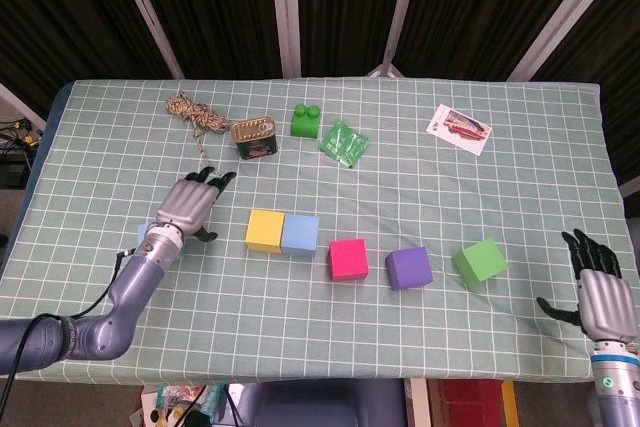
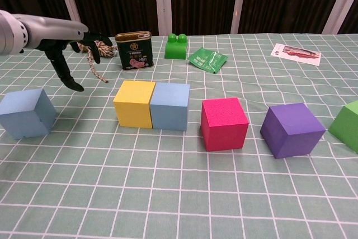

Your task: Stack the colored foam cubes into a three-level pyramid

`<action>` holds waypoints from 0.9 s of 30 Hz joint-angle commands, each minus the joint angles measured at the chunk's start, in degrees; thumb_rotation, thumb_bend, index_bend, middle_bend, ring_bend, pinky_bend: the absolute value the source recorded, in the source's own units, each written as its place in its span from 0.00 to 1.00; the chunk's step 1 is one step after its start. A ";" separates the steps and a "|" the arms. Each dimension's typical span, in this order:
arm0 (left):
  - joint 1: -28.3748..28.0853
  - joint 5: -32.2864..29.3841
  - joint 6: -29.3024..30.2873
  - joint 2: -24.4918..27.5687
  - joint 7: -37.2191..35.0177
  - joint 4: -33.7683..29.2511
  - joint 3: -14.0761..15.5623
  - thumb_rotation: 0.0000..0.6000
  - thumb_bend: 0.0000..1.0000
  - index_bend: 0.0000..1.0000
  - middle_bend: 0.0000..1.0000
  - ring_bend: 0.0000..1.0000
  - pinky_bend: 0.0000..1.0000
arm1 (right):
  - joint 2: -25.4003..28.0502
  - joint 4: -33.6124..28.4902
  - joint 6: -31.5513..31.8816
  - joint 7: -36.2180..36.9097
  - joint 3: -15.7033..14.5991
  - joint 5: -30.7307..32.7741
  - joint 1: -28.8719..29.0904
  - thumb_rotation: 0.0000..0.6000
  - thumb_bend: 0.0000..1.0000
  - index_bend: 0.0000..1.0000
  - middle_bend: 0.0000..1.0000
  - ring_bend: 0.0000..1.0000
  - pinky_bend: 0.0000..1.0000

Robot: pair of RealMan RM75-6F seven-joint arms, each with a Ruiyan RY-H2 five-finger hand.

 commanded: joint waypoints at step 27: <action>25.56 29.77 30.33 10.84 -18.76 -13.58 5.41 1.00 0.13 0.00 0.09 0.00 0.08 | 2.28 -5.58 -3.84 -0.32 2.15 -3.57 5.03 1.00 0.18 0.00 0.00 0.00 0.00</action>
